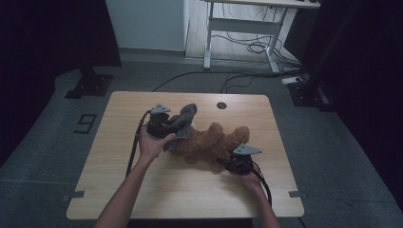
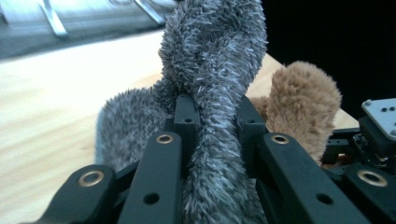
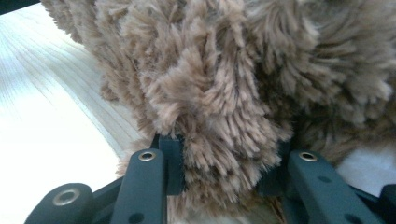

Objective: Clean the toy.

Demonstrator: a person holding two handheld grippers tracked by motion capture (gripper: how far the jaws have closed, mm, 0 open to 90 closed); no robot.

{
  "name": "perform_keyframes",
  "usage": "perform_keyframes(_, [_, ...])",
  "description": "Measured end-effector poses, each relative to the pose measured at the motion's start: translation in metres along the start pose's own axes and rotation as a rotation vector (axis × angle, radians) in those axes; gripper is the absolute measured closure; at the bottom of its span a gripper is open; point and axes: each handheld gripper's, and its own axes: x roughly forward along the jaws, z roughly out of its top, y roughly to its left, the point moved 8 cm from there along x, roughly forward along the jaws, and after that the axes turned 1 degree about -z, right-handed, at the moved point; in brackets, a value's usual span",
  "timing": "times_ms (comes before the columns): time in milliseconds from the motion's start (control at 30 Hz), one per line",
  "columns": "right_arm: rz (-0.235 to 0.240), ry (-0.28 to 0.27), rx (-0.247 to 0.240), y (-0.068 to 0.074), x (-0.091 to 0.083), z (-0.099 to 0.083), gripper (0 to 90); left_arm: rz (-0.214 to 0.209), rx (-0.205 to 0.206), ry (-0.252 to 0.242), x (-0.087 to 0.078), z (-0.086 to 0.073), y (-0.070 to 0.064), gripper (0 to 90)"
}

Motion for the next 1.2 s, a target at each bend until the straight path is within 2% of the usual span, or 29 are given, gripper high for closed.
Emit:
perform_keyframes(100, [0.007, 0.002, 0.002, 0.002, -0.001, -0.001, 62.0, -0.007, 0.001, 0.054, 0.014, -0.011, -0.002, 75.2])
perform_keyframes(233, [0.01, 0.002, 0.005, 0.002, -0.001, -0.001, 60.4, 0.032, 0.01, 0.097, 0.022, -0.026, 0.004, 75.3])
perform_keyframes(333, [0.014, 0.003, 0.011, 0.003, -0.001, 0.0, 59.3, 0.022, 0.008, 0.09, 0.021, -0.036, 0.005, 75.8])
perform_keyframes(433, [0.018, 0.009, 0.026, 0.003, -0.001, -0.001, 56.6, 0.022, 0.027, 0.088, 0.018, -0.044, 0.002, 76.1])
perform_keyframes(533, [0.01, 0.029, 0.039, 0.005, -0.004, -0.003, 46.6, 0.018, 0.027, 0.079, 0.013, -0.051, 0.0, 76.4])
perform_keyframes(600, [0.011, 0.042, 0.068, 0.005, -0.008, -0.004, 38.0, 0.01, 0.025, 0.073, 0.011, -0.057, -0.001, 76.5])
perform_keyframes(700, [0.027, 0.038, 0.138, 0.002, -0.015, -0.005, 28.2, 0.003, 0.031, 0.058, 0.007, -0.064, -0.006, 76.6])
perform_keyframes(800, [0.037, 0.002, 0.185, -0.001, -0.028, -0.003, 22.5, -0.009, 0.038, 0.049, 0.002, -0.071, -0.011, 76.6])
perform_keyframes(867, [0.056, -0.047, 0.233, -0.003, -0.039, 0.003, 20.6, -0.017, 0.046, 0.048, -0.002, -0.076, -0.014, 76.6])
perform_keyframes(933, [0.065, -0.094, 0.254, -0.005, -0.051, 0.011, 18.8, -0.026, 0.046, 0.045, -0.006, -0.08, -0.017, 76.6])
perform_keyframes(1067, [0.06, -0.157, 0.252, -0.003, -0.068, 0.026, 18.0, -0.034, 0.052, 0.038, -0.012, -0.09, -0.022, 76.5])
perform_keyframes(1100, [0.061, -0.166, 0.248, -0.002, -0.07, 0.028, 23.0, -0.035, 0.051, 0.034, -0.013, -0.092, -0.023, 76.5])
perform_keyframes(1133, [0.062, -0.162, 0.236, 0.0, -0.071, 0.028, 33.6, -0.034, 0.051, 0.032, -0.014, -0.093, -0.024, 76.5])
perform_keyframes(1200, [0.041, -0.11, 0.206, 0.001, -0.066, 0.023, 42.2, -0.024, 0.057, 0.027, -0.014, -0.096, -0.024, 76.4])
